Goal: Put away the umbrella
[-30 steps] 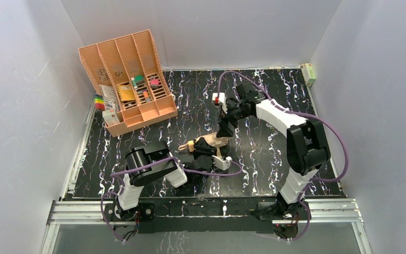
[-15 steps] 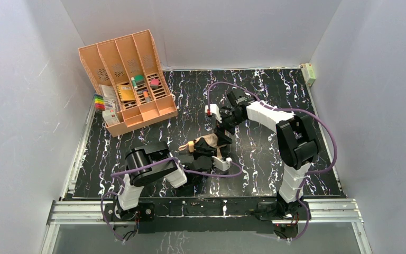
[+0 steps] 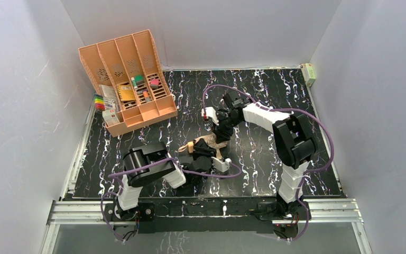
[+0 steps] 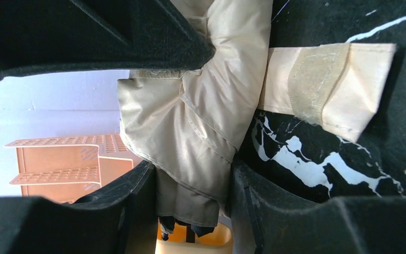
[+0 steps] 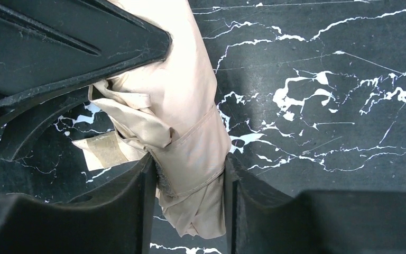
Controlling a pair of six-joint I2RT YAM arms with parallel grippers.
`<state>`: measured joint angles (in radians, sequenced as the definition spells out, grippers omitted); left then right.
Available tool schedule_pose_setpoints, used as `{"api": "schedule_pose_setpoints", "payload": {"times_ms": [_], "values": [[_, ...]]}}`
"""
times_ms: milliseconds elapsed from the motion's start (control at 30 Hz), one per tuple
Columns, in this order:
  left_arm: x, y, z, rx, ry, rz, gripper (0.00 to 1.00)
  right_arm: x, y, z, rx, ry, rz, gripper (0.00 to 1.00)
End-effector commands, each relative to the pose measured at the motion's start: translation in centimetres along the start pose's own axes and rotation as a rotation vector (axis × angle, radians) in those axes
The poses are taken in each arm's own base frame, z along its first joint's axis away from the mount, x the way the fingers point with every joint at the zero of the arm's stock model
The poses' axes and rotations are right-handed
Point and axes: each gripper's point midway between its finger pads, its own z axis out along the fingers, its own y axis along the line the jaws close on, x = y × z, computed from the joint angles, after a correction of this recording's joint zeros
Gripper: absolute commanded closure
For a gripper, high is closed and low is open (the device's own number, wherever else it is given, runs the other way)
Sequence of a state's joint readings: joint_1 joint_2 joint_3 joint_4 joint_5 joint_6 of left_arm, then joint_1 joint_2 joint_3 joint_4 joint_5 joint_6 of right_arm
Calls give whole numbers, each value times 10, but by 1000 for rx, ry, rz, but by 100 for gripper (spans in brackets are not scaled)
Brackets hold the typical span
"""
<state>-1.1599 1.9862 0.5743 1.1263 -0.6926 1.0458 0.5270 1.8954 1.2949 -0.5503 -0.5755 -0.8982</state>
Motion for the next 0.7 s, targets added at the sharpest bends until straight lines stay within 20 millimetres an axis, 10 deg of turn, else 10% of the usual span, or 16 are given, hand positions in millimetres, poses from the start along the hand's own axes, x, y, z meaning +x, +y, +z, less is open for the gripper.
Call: {"api": "schedule_pose_setpoints", "payload": {"times_ms": [0,233,433,667], "values": [[27,-59,-19,233,47,79,100,17,-27,2,117,64,-50,57],[-8,-5,-34,147,5,-248,44,22,-28,3,124,78,-49,65],[-22,18,-67,225,0,-483,20,22,-29,2,143,73,-56,64],[-26,77,-117,221,-143,-857,14,29,-26,2,159,88,-78,64]]}}
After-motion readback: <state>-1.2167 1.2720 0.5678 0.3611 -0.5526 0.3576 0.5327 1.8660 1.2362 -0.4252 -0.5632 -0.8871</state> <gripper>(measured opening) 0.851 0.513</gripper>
